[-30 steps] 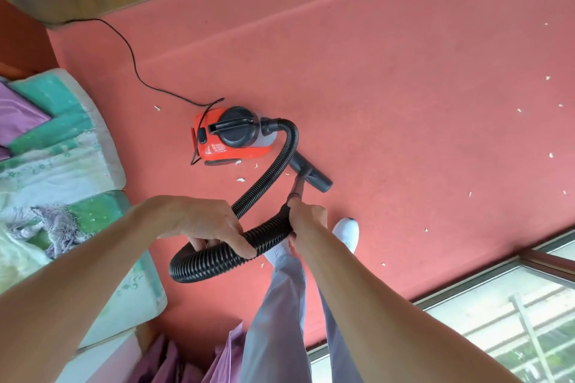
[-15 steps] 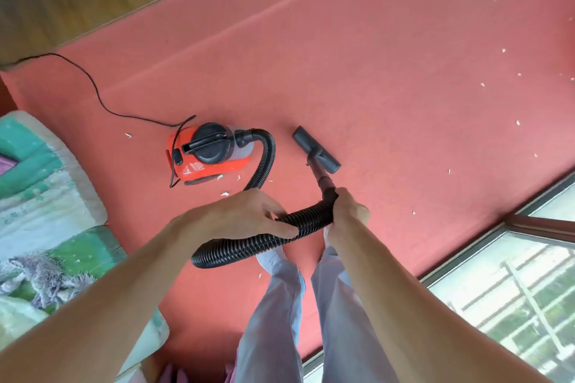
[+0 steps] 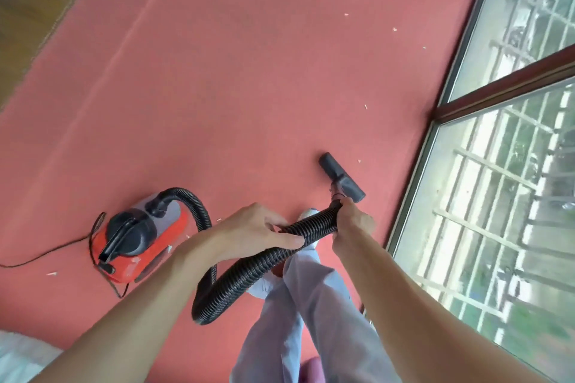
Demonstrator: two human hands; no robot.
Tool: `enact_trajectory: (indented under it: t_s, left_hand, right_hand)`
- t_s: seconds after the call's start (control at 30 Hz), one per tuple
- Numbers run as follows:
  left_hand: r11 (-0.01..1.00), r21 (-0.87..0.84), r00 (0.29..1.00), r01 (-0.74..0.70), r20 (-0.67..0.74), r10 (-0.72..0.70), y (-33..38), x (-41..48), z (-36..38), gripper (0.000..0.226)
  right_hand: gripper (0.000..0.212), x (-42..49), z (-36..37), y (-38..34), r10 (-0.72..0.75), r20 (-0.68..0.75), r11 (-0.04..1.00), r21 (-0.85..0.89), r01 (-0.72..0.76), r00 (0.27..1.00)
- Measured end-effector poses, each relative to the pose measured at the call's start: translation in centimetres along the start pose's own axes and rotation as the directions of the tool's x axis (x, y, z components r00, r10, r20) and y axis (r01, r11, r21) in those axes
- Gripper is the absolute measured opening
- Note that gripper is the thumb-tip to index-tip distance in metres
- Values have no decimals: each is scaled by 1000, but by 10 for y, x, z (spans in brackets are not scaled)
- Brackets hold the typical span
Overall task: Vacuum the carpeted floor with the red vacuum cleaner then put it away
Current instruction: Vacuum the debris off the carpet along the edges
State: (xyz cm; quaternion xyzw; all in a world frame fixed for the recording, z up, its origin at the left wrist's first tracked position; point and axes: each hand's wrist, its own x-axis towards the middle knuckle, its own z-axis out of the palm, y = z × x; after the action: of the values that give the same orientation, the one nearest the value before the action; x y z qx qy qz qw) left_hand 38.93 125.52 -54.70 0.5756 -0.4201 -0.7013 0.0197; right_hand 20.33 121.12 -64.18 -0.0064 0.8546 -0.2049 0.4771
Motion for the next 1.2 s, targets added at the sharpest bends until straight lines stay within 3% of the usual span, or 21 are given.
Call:
enact_trajectory:
  t_s: [0.13, 0.27, 0.37, 0.47, 0.67, 0.87, 1.0, 1.2]
  left_hand:
    - [999, 22, 998, 37, 48, -38, 22, 40, 14, 28]
    - [999, -5, 998, 52, -23, -52, 40, 77, 30, 23]
    - [999, -1, 999, 43, -23, -43, 60, 104, 31, 22]
    - [998, 23, 998, 65, -3, -65, 85, 124, 15, 20]
    - [985, 149, 966, 91, 227, -124, 121, 126, -34, 21]
    - [968, 221, 861, 120, 462, -212, 122, 114, -109, 22]
    - [967, 215, 874, 133, 435, -217, 105, 117, -142, 47]
    - [987, 151, 964, 49, 252, -87, 94, 128, -120, 41]
  right_hand:
    - [36, 38, -12, -22, -31, -30, 998, -50, 29, 999]
    - [36, 73, -19, -53, -24, -18, 996, -85, 22, 1000]
    - [29, 96, -22, -76, 8, 44, 999, -34, -7, 999]
    - [27, 104, -26, -94, 122, 158, 989, 65, -134, 980]
    - [24, 88, -27, -100, 251, 299, 940, 151, -306, 920]
    - [25, 42, 2, -87, 299, 439, 893, 185, -411, 847]
    - [25, 32, 33, -80, 248, 403, 890, 264, -372, 881]
    - [24, 60, 56, -80, 154, 265, 874, 412, -257, 952]
